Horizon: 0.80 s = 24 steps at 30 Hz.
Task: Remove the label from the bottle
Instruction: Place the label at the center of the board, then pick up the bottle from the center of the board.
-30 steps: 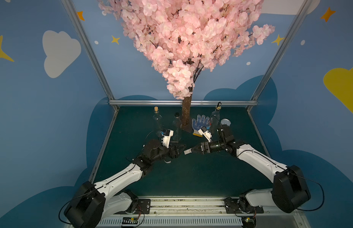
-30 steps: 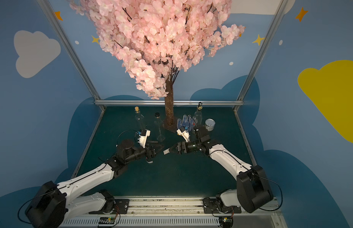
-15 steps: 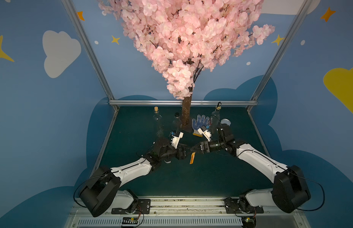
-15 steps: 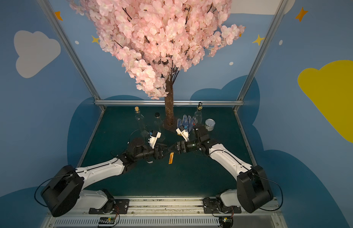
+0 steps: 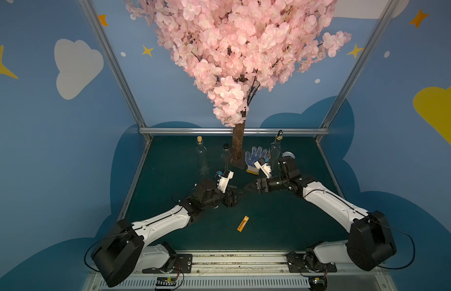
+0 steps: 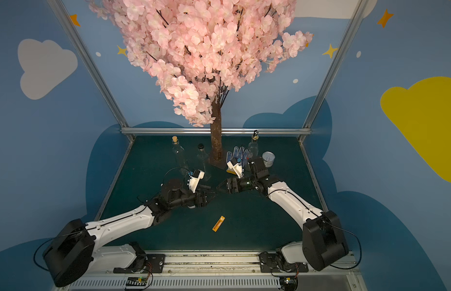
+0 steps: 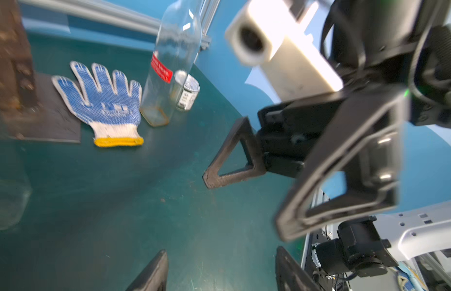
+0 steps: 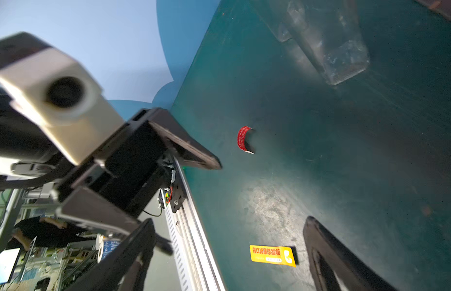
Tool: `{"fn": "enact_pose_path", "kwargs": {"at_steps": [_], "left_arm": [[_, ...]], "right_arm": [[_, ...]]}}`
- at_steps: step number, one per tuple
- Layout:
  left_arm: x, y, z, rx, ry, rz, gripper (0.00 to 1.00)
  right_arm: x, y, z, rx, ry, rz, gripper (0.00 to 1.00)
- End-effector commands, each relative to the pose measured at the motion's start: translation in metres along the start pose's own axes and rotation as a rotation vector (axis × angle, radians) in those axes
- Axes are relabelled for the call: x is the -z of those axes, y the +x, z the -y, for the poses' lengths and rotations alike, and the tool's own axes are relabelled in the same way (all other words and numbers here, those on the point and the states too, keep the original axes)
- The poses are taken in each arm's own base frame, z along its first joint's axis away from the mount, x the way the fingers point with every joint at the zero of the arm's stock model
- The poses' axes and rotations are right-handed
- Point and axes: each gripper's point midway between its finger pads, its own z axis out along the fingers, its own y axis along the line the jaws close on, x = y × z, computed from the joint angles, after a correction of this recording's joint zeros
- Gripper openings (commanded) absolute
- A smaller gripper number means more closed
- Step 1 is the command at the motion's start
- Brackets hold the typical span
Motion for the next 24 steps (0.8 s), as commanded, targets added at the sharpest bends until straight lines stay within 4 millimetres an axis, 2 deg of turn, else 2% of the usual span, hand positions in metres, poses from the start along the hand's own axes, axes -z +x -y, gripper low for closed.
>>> {"fn": "enact_pose_path", "kwargs": {"at_steps": [1,4,7,12,14,19,21,24], "left_arm": [[0.005,-0.020,0.005,-0.063,-0.028,0.027,0.68],[0.005,-0.032,0.014,-0.089,-0.007,0.026,0.69],[0.006,-0.042,0.019,-0.082,-0.006,0.033,0.71],[0.009,-0.049,0.021,-0.065,-0.014,0.056,0.76],[0.010,-0.051,0.022,-0.057,-0.011,0.060,0.77],[0.015,-0.055,0.018,-0.050,-0.049,0.080,0.81],[0.018,-0.055,0.017,-0.055,-0.058,0.083,0.88],[0.024,-0.054,0.015,-0.062,-0.073,0.091,0.91]], "right_arm": [[0.016,-0.010,0.023,-0.006,0.186,0.028,0.92],[0.032,-0.017,0.043,-0.030,0.324,0.069,0.92],[0.051,-0.033,0.048,-0.013,0.432,0.133,0.92],[0.099,-0.064,0.068,0.036,0.710,0.302,0.92],[0.115,-0.077,0.067,0.054,0.763,0.331,0.92],[0.136,-0.108,0.074,0.090,0.856,0.370,0.92],[0.146,-0.123,0.077,0.108,0.886,0.400,0.92],[0.157,-0.148,0.079,0.144,0.901,0.432,0.92]]}}
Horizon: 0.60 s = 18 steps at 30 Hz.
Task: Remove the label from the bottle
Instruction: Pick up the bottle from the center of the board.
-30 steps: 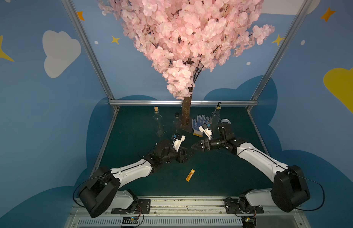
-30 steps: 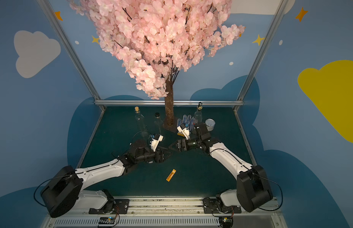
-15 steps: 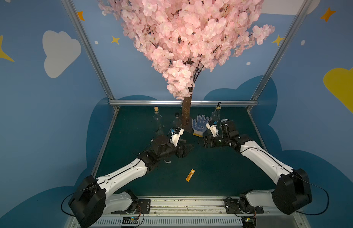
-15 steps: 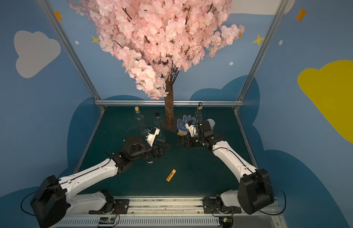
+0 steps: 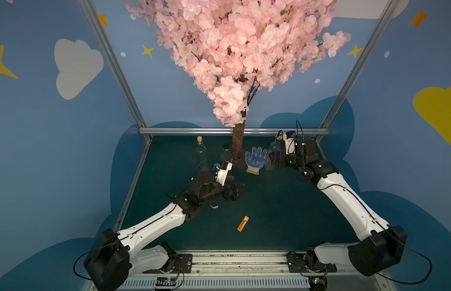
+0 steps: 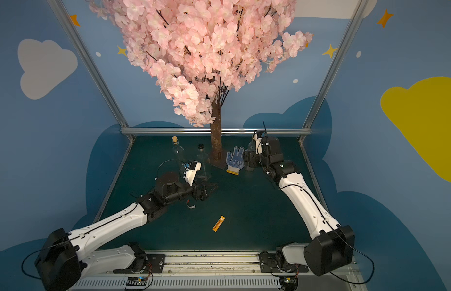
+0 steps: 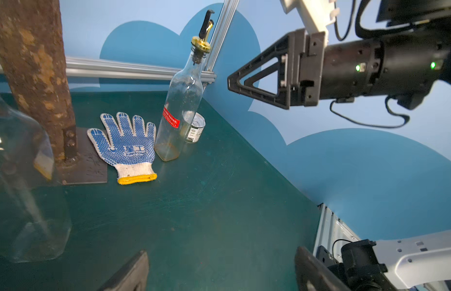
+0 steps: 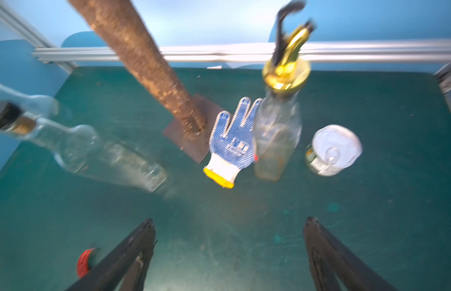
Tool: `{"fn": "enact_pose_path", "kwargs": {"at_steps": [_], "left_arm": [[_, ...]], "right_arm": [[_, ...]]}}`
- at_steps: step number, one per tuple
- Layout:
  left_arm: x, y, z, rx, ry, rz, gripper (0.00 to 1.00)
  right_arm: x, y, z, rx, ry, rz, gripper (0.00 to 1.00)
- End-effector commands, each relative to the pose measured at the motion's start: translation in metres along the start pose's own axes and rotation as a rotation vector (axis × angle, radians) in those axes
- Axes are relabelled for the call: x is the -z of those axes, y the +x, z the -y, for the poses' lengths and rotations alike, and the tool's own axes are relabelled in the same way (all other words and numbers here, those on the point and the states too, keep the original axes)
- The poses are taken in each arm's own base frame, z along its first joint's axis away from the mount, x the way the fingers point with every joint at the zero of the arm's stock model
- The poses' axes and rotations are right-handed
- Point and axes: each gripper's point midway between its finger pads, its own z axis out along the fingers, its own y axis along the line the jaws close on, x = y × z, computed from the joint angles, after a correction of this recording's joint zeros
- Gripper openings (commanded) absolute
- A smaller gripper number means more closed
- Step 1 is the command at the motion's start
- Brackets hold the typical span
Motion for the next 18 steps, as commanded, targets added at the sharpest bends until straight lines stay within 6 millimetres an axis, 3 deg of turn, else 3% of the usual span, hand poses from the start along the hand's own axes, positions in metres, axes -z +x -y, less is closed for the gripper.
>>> {"fn": "enact_pose_path", "kwargs": {"at_steps": [1,7,12,18], "left_arm": [[0.009,-0.003,-0.002,-0.014,-0.023,0.019,0.94],[0.010,0.001,-0.005,-0.013,-0.034,0.022,0.95],[0.008,0.003,-0.006,-0.012,-0.030,0.015,0.95],[0.005,0.004,-0.005,-0.010,-0.019,0.016,0.95]], "right_arm": [[-0.006,-0.026,0.016,0.056,0.058,0.047,0.92],[-0.029,-0.058,0.029,0.058,0.026,0.089,0.92],[-0.049,-0.064,0.037,0.074,0.011,0.110,0.92],[-0.058,-0.070,0.026,0.116,-0.057,0.156,0.92]]}}
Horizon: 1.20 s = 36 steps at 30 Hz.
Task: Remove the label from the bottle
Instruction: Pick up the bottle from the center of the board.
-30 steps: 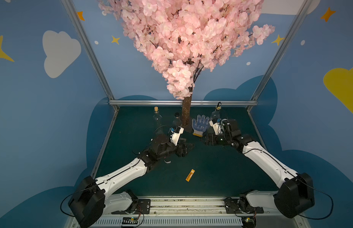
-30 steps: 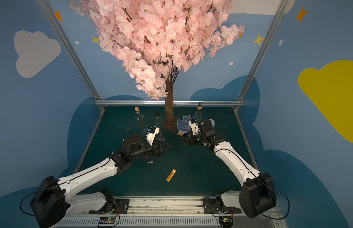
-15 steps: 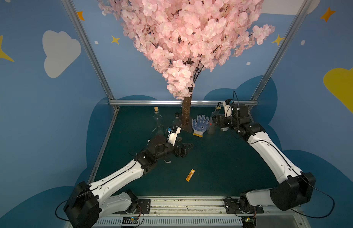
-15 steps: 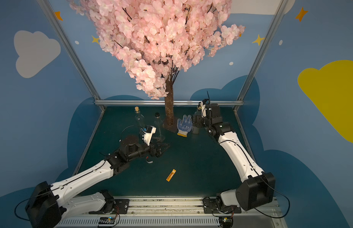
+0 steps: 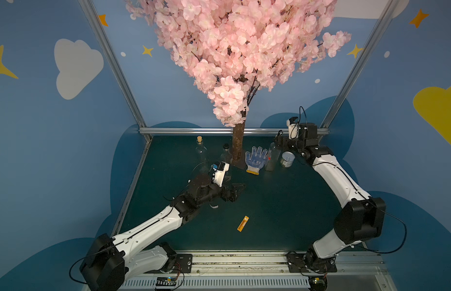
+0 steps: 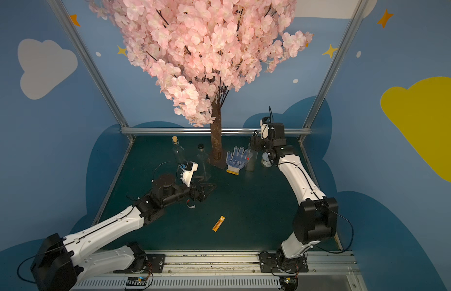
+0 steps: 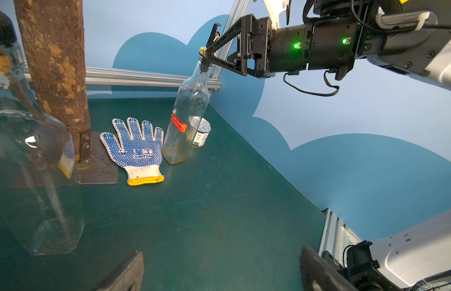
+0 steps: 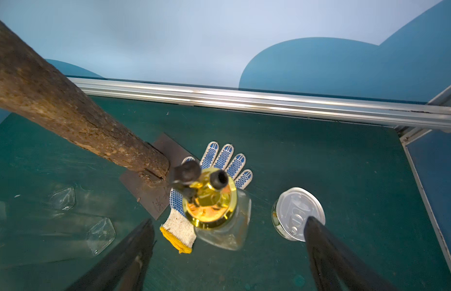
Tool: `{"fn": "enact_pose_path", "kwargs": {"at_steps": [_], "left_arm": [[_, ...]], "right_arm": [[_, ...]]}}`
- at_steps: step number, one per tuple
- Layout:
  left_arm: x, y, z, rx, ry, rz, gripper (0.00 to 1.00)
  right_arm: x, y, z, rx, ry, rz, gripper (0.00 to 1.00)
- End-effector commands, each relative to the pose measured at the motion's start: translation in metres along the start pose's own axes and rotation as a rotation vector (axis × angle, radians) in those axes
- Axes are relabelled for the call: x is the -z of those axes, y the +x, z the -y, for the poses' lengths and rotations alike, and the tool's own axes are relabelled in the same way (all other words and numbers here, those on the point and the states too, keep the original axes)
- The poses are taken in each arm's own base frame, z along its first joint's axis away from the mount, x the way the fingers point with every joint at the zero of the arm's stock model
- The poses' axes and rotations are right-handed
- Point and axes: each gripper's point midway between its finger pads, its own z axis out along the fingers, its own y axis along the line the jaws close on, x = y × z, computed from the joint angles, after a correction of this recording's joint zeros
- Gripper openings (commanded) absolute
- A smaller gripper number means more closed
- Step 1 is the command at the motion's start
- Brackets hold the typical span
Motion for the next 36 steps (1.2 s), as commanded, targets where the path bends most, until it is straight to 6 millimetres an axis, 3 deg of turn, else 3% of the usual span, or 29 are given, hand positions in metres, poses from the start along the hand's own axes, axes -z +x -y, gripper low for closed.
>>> {"fn": "enact_pose_path", "kwargs": {"at_steps": [1,14,27,32,34,36], "left_arm": [[-0.003,0.003,0.000,-0.007,0.009,-0.002,0.95],[-0.005,0.002,0.002,-0.008,0.023,-0.003,0.94],[-0.006,0.000,0.002,-0.023,0.023,0.006,0.94],[-0.004,-0.002,0.002,-0.029,0.023,0.018,0.94],[-0.004,-0.002,0.002,-0.031,0.024,0.021,0.94],[-0.003,-0.002,0.003,-0.033,0.026,0.028,0.94]], "right_arm": [[-0.004,-0.017,-0.012,0.043,-0.062,0.074,0.92],[-0.030,0.002,-0.003,0.075,-0.026,0.045,0.83],[-0.041,0.012,-0.008,0.068,-0.058,0.022,0.50],[-0.043,0.016,-0.012,0.068,-0.080,0.012,0.47],[-0.043,0.017,-0.013,0.068,-0.086,0.010,0.36],[-0.044,0.018,-0.013,0.067,-0.088,0.007,0.31]]}}
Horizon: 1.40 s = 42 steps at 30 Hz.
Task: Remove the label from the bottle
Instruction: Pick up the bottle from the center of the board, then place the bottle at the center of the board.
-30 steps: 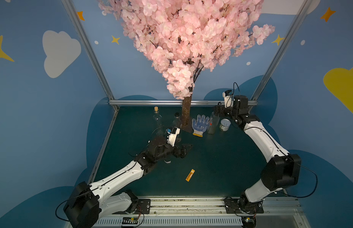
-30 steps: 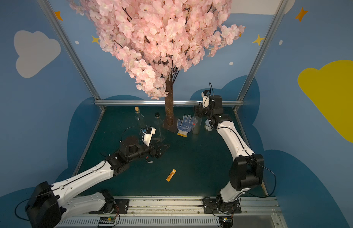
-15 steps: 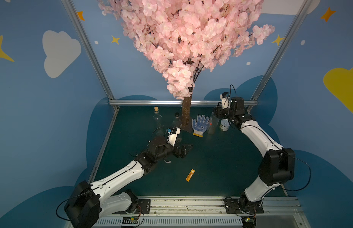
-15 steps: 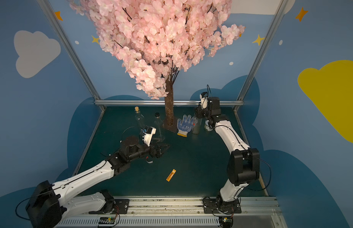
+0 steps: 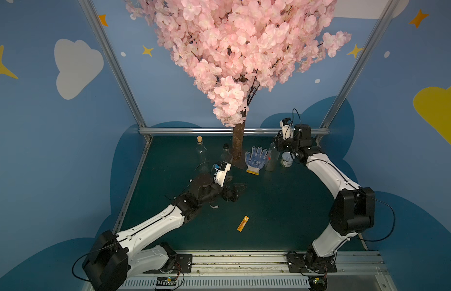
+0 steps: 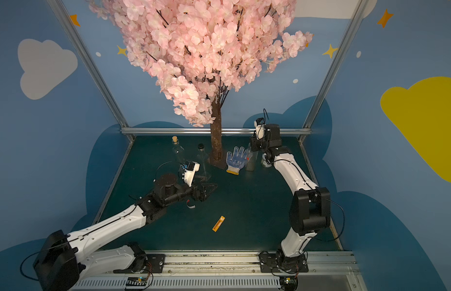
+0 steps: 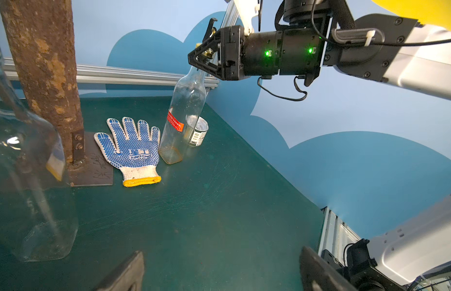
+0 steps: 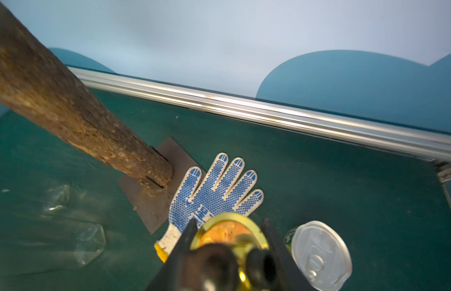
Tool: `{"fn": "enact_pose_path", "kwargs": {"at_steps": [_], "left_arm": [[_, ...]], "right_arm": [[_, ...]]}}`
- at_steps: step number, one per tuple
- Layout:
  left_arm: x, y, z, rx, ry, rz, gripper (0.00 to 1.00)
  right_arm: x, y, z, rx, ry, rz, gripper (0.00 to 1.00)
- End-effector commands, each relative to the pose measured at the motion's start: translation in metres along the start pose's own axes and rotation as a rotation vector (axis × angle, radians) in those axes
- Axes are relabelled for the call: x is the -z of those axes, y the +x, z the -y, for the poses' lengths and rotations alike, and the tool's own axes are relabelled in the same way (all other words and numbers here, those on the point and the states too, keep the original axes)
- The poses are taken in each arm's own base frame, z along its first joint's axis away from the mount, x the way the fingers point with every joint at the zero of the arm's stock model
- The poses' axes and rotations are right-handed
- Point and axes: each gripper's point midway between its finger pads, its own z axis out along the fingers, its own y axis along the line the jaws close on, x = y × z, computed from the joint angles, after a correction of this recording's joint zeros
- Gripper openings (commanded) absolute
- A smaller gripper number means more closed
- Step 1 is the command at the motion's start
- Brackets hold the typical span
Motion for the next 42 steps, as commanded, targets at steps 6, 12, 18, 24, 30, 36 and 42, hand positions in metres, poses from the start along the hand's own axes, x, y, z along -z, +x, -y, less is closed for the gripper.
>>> {"fn": "enact_pose_path", "kwargs": {"at_steps": [6,12,18,24,30,36,42], "left_arm": [[0.006,-0.002,0.001,-0.034,0.007,0.032,0.94],[0.011,-0.006,0.005,-0.063,0.014,0.046,0.94],[0.016,-0.011,0.010,-0.093,0.031,0.064,0.94],[0.019,-0.013,0.016,-0.109,0.053,0.070,0.94],[0.021,-0.014,0.025,-0.136,0.103,0.067,0.93],[0.023,-0.015,0.032,-0.172,0.137,0.069,0.93],[0.027,-0.017,0.036,-0.185,0.149,0.074,0.93]], "right_arm": [[-0.003,0.008,-0.008,0.012,-0.036,-0.014,0.15],[0.012,-0.002,-0.017,0.028,-0.059,0.002,0.00],[0.045,-0.014,-0.040,0.058,-0.092,0.038,0.00],[0.081,-0.015,-0.069,0.064,-0.146,0.058,0.00],[0.114,0.000,-0.105,0.076,-0.276,0.053,0.00],[0.142,0.021,-0.149,0.102,-0.492,0.051,0.00],[0.150,0.037,-0.187,0.192,-0.639,0.042,0.00]]}}
